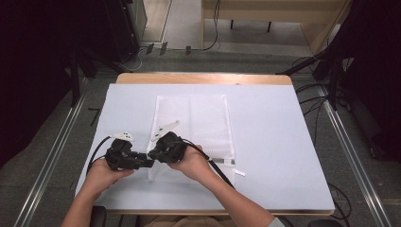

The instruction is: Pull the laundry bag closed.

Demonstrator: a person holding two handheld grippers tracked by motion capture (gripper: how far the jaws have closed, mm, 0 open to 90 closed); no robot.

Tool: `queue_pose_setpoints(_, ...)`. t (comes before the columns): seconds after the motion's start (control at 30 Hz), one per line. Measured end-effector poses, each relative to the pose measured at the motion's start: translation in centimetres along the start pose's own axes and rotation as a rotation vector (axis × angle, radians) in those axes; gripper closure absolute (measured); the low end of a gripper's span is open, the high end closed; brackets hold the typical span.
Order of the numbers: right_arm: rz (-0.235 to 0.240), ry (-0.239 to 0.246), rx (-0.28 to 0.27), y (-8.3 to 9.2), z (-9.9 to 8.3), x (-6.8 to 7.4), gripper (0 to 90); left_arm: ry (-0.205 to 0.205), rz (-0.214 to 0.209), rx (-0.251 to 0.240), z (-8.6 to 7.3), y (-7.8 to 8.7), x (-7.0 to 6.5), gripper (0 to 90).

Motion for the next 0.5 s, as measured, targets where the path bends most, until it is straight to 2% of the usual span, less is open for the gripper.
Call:
queue_pose_setpoints(0.13, 0.019, -0.01, 0.003, 0.08, 0.0, 0.37, 87.9, -0.008, -0.004, 0.002, -0.01, -0.06, -0.05, 62.9)
queue_pose_setpoints(0.33, 0.041, 0.005, 0.022, 0.1, -0.26, 0.56, 87.9, -0.028, -0.011, 0.012, -0.14, -0.16, -0.36, 74.7)
queue_pose_setpoints(0.47, 0.046, 0.004, 0.024, 0.11, -0.32, 0.61, 87.9, -0.028, -0.021, 0.009, -0.09, -0.21, -0.55, 79.5)
queue_pose_setpoints(0.5, 0.038, 0.003, 0.03, 0.08, -0.41, 0.47, 88.0, -0.027, -0.023, 0.013, -0.1, -0.2, -0.55, 83.4)
Point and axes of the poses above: each handheld gripper's, and its own axes: y roughly backward along the jaws, z roughly out of its top, x roughly to its left, the point moved 9 cm from there along -y, roughly forward along the jaws
